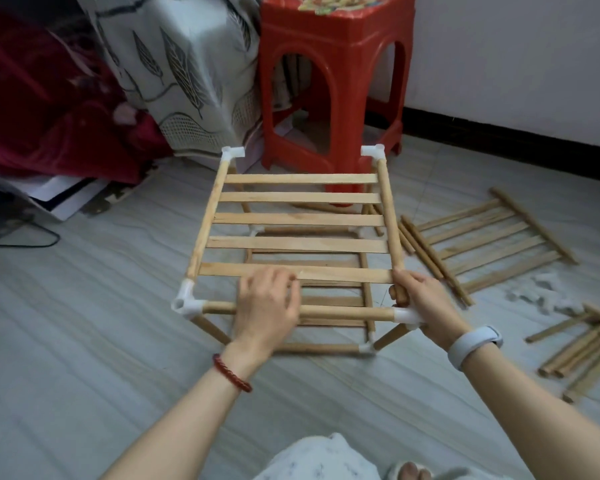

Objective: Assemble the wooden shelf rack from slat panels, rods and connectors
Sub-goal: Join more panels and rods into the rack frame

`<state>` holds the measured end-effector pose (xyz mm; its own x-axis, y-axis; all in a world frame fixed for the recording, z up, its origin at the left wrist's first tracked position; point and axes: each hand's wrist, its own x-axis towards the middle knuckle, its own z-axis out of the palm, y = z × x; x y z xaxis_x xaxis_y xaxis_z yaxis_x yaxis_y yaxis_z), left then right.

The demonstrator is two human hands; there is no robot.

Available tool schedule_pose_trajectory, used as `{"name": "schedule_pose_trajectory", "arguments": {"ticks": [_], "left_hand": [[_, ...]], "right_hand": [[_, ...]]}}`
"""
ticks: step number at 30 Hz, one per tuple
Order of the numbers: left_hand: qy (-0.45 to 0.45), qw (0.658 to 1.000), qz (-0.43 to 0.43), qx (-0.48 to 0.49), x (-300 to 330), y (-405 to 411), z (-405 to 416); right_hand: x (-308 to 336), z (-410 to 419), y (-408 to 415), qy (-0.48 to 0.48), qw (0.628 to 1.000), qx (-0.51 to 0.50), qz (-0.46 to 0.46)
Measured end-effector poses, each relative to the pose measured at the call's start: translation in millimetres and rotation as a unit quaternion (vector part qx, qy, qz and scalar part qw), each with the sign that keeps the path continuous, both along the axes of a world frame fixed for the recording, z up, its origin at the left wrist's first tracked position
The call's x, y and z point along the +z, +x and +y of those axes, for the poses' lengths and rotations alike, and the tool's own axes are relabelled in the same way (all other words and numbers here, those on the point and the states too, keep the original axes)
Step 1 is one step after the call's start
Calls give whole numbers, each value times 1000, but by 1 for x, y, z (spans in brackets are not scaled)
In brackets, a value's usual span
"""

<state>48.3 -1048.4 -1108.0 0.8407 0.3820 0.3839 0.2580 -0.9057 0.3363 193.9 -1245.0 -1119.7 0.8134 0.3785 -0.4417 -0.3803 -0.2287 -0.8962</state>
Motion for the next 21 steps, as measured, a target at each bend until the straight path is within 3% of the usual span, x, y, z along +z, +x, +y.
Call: {"name": "schedule_pose_trajectory", "arguments": {"ticks": [4,8,11,16,19,21], "left_hand": [[70,995,-9,-72,-11,6,-39],[116,987,-44,-102,-16,1,-28],[130,980,-51,-138,-14,-4,-9],[89,984,48,-144,0,-7,-1],[17,980,123,-153,8,-3,-33],[15,975,161,-151,9,3,-59]], "right_hand": [[6,1,-17,26,996,30,79],[13,-10,-20,26,985,129,113],[16,-4,-22,82,974,151,147],[16,2,-22,58,973,171,141],[20,2,-19,37,977,172,119],[23,1,-19,-9,982,172,82]]}}
